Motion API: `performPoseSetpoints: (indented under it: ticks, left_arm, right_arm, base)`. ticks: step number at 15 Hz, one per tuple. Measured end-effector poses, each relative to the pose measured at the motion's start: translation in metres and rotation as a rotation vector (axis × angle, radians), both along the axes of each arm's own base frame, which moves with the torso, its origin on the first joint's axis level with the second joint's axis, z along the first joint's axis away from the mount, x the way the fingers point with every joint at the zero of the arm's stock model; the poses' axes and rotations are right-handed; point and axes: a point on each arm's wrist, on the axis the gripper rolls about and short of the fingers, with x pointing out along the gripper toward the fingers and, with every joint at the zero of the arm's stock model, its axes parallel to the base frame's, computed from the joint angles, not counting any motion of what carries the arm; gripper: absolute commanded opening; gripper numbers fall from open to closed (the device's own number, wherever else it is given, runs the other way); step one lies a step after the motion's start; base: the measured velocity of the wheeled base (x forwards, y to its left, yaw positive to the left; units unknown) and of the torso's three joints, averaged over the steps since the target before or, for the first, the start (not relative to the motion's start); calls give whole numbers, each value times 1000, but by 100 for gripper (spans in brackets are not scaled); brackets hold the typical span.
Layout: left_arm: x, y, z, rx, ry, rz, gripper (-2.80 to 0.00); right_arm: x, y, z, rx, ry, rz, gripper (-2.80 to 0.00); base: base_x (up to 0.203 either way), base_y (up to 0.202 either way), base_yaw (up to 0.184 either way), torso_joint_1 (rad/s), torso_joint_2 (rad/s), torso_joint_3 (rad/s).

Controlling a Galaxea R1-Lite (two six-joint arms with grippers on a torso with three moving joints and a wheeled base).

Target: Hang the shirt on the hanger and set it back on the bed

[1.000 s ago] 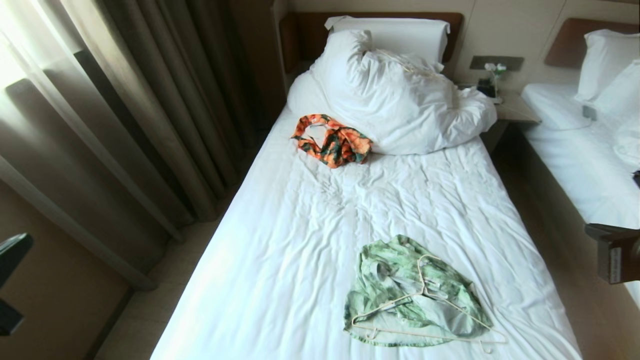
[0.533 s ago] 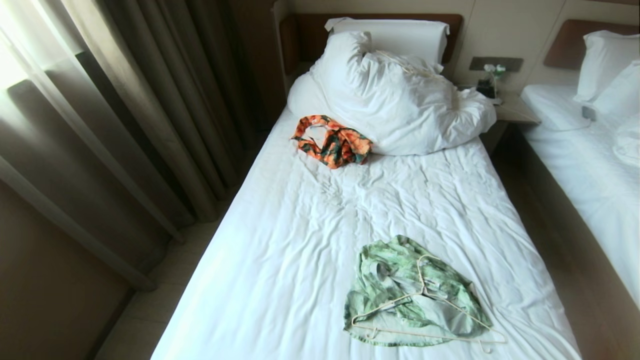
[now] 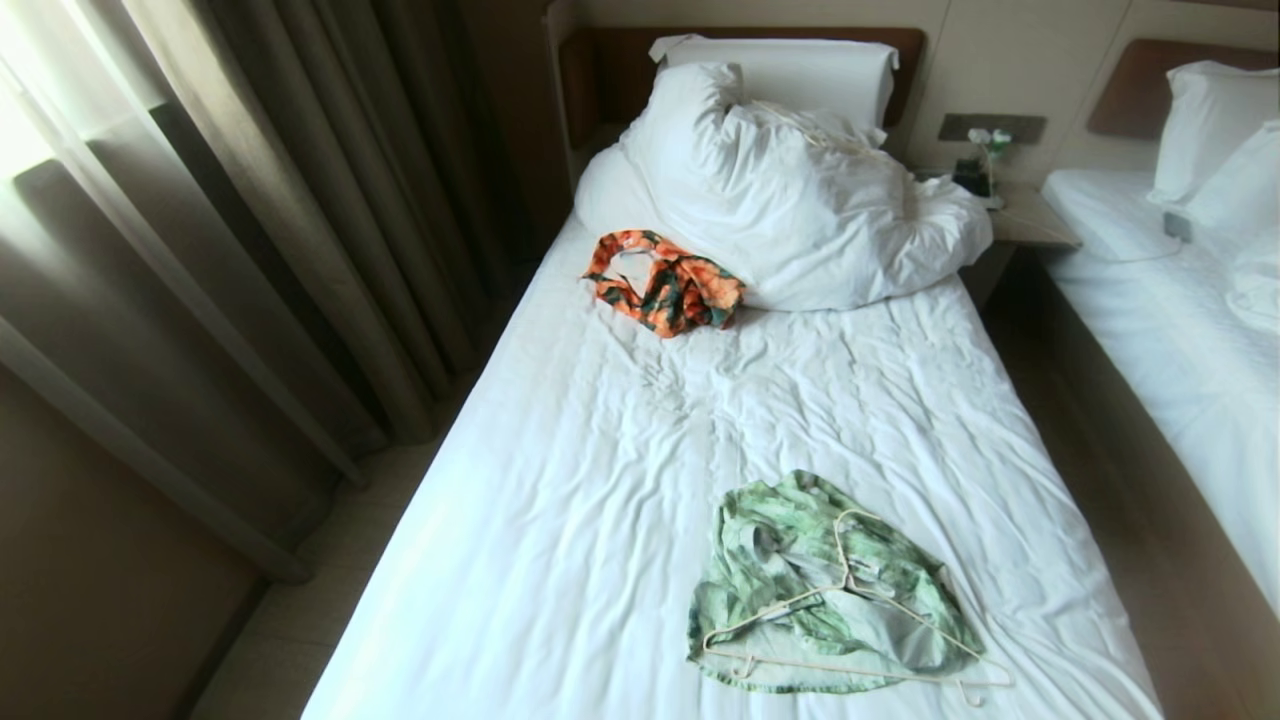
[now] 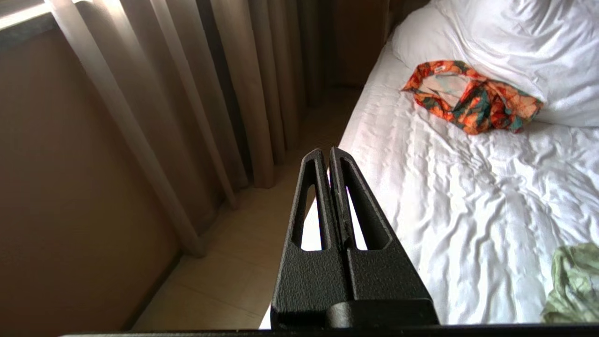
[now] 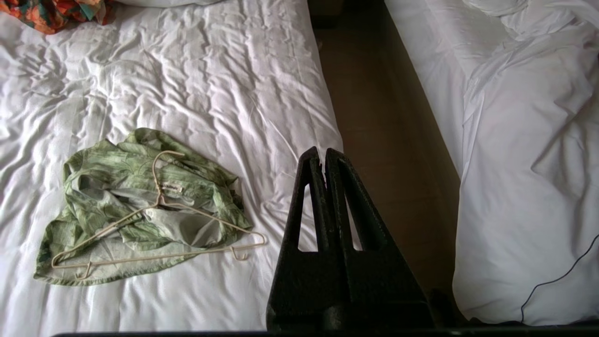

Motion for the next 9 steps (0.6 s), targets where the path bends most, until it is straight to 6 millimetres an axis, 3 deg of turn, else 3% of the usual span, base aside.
performPoseSetpoints:
  ticks: [4, 9]
  left_arm:
    - [2, -2, -34, 27, 59, -50, -280]
    - [2, -4, -56, 43, 92, -163, -280]
  right_arm:
    - [-8, -1, -25, 1, 3, 4, -280]
    - [-22, 0, -46, 6, -58, -29, -280]
  base:
    - [0, 0, 0, 0, 0, 0]
    - [0, 0, 0, 0, 0, 0]
